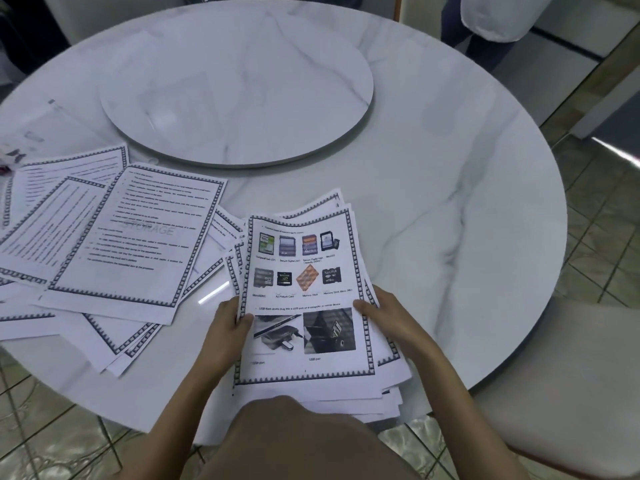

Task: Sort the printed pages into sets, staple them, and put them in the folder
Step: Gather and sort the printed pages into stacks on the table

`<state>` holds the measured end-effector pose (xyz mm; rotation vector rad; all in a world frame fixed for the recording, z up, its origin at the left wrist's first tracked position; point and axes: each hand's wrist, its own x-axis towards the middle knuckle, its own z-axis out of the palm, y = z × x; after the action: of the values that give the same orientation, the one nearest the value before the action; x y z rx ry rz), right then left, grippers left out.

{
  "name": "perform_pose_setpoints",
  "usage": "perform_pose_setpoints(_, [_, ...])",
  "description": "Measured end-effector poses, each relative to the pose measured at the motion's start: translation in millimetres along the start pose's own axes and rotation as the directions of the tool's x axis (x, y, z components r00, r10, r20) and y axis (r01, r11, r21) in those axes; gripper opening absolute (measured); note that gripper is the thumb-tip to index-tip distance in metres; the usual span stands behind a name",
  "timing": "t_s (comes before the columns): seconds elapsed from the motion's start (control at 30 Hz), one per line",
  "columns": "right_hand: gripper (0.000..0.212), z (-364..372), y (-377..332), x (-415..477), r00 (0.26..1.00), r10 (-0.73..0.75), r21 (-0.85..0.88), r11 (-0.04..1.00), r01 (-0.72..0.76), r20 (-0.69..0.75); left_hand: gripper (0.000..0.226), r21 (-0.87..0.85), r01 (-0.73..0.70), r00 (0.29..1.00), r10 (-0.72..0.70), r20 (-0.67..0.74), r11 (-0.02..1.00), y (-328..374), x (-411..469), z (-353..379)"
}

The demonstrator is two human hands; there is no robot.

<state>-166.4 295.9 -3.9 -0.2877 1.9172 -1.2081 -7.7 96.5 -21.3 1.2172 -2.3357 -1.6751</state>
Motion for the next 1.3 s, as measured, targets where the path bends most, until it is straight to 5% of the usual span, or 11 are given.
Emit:
perform_pose_setpoints(0.2, [0.027, -19.8, -11.3, -6.0, 0.995, -0.099, 0.108, 0.989, 0.098, 0.001, 0.047, -0.192, 0.031, 0.991, -0.055, -0.12, 0.981, 9.2, -0.5, -2.7])
perform_pose_setpoints(0.3, [0.028, -31.8, -13.8, -8.9, 0.991, -0.129, 0.176, 0.975, 0.132, -0.029, 0.054, -0.349, 0.064, 0.996, -0.081, -0.035, 0.935, 21.2, -1.2, -4.6])
perform_pose_setpoints(0.37, [0.024, -37.0, -15.5, -9.8, 0.988, -0.144, 0.195, 0.969, 0.151, -0.051, 0.034, -0.435, 0.07, 0.997, -0.05, 0.056, 0.898, 33.7, -1.8, -5.3])
perform_pose_setpoints(0.43, [0.019, -39.3, -18.3, -9.0, 0.98, -0.177, 0.185, 0.964, 0.191, -0.091, 0.015, -0.408, 0.009, 0.996, 0.026, 0.081, 0.913, 46.6, 1.6, -4.8])
perform_pose_setpoints(0.7, [0.025, -34.6, -55.6, -4.3, 0.823, -0.429, 0.079, 0.869, 0.489, -0.373, 0.02, -0.385, -0.336, 0.941, 0.292, -0.169, 0.86, 101.8, 19.8, -9.2])
perform_pose_setpoints(0.87, [0.023, -33.9, -71.9, -8.2, 0.752, -0.5, 0.091, 0.805, 0.587, -0.43, 0.026, -0.398, -0.472, 0.881, 0.397, -0.258, 0.787, 118.7, 19.2, -16.0])
perform_pose_setpoints(1.1, [0.025, -15.2, -52.5, -2.7, 0.7, -0.414, 0.155, 0.788, 0.595, -0.582, 0.042, -0.372, -0.414, 0.91, 0.376, -0.173, 0.831, 85.6, 21.6, -1.4])
perform_pose_setpoints(1.3, [0.015, -10.8, -51.5, 3.5, 0.729, -0.399, 0.171, 0.803, 0.57, -0.555, 0.041, -0.374, -0.376, 0.927, 0.352, -0.134, 0.848, 82.2, 28.0, 3.9])
